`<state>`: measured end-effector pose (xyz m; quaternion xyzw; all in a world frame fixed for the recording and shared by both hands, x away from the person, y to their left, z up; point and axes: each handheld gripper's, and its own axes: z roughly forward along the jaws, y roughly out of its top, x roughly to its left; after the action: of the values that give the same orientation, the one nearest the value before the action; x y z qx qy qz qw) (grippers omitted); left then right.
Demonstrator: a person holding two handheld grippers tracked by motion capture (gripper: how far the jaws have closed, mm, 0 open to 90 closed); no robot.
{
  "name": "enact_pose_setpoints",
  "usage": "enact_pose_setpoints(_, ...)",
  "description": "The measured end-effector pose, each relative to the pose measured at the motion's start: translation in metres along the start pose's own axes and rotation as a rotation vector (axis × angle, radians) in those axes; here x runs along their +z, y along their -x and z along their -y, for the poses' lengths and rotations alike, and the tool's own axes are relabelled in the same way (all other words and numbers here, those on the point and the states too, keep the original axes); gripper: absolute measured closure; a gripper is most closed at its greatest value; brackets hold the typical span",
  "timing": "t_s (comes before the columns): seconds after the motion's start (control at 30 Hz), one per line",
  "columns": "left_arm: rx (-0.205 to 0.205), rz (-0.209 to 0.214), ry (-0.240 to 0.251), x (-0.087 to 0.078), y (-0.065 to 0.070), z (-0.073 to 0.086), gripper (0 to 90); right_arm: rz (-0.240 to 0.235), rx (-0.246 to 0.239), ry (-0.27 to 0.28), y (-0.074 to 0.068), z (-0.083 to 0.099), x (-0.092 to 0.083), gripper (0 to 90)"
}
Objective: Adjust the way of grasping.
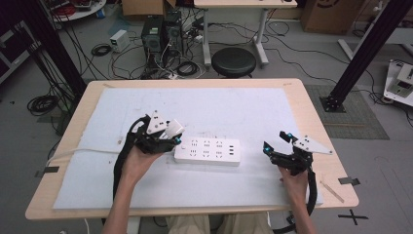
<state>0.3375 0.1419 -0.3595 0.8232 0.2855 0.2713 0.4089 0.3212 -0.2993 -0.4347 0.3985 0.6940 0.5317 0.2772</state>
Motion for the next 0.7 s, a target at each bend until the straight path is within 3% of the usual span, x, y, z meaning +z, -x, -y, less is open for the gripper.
enact_pose_setpoints(0.03, 0.013, -0.011, 0.031, -0.001, 0.012, 0.002, 42.4, 0.007, -0.015, -0.003, -0.002, 0.0, 0.001, 21.0)
enact_pose_setpoints(0.23, 0.029, -0.021, 0.067, -0.001, 0.026, 0.005, 42.4, 0.014, -0.015, -0.015, -0.003, -0.001, 0.002, 21.0)
enact_pose_setpoints(0.27, 0.066, -0.046, 0.077, 0.0, 0.036, 0.005, 42.4, 0.002, -0.011, -0.024, -0.001, -0.001, 0.003, 21.0)
enact_pose_setpoints(0.33, 0.077, -0.05, 0.077, 0.0, 0.039, 0.005, 42.4, 0.002, -0.007, -0.027, -0.001, -0.001, 0.003, 21.0)
enact_pose_setpoints(0.37, 0.077, -0.05, 0.077, 0.0, 0.039, 0.005, 42.4, -0.005, -0.002, -0.027, -0.001, -0.001, 0.003, 21.0)
enact_pose_setpoints(0.4, 0.118, -0.066, 0.08, 0.0, 0.047, 0.005, 42.4, -0.024, 0.031, -0.041, 0.0, -0.002, 0.003, 21.0)
enact_pose_setpoints(0.53, 0.15, -0.083, 0.085, 0.001, 0.054, 0.005, 42.4, -0.044, 0.058, -0.065, 0.002, -0.001, 0.004, 20.9)
enact_pose_setpoints(0.57, 0.18, -0.1, 0.093, 0.002, 0.061, 0.006, 42.4, -0.053, 0.063, -0.065, 0.003, -0.001, 0.004, 21.0)
enact_pose_setpoints(0.7, 0.205, -0.113, 0.105, 0.005, 0.07, 0.008, 42.4, -0.094, 0.088, -0.065, 0.001, -0.007, 0.0, 21.0)
